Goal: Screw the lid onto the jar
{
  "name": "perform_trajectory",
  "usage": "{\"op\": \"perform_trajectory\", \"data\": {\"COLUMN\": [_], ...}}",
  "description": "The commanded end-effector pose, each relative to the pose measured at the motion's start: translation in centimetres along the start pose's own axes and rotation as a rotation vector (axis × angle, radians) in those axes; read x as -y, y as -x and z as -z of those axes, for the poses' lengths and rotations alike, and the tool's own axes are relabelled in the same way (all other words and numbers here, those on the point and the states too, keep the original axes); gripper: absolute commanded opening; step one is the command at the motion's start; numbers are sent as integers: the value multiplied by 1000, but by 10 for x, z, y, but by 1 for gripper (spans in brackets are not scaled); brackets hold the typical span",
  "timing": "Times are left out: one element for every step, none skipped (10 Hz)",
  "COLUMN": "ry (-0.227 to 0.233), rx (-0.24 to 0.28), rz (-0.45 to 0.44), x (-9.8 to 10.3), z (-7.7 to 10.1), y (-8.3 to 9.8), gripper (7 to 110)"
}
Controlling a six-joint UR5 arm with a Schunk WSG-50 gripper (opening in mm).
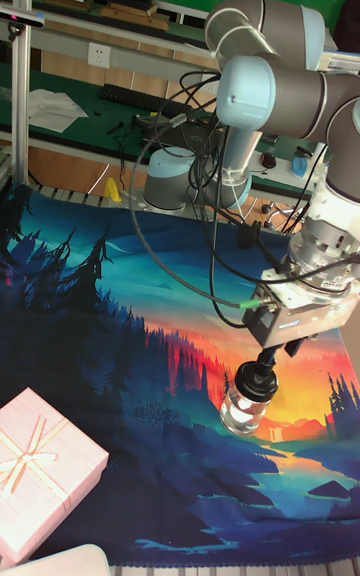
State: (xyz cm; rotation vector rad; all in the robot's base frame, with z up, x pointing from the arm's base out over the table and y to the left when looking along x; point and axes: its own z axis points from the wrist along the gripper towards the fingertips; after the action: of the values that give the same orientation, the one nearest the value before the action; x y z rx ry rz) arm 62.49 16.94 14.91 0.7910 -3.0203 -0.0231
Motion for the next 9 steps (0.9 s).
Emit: {"op": "perform_trajectory", "data": {"ry": [86, 103, 85, 15, -49, -95, -80, -51, -42], "rx": [-14, 31, 55, 59, 72, 80, 96, 114, 99], "rz": [313, 367, 410, 446, 453, 469, 478, 490, 507], "x": [-25, -32, -30, -13, 0, 10, 7, -1, -5], "z": [-2, -3, -1, 0, 2, 4, 4, 1, -4], "y": [-11, -4, 1, 5, 13, 21, 26, 30, 24], "gripper": [44, 66, 66, 66, 66, 66, 66, 66, 66]}}
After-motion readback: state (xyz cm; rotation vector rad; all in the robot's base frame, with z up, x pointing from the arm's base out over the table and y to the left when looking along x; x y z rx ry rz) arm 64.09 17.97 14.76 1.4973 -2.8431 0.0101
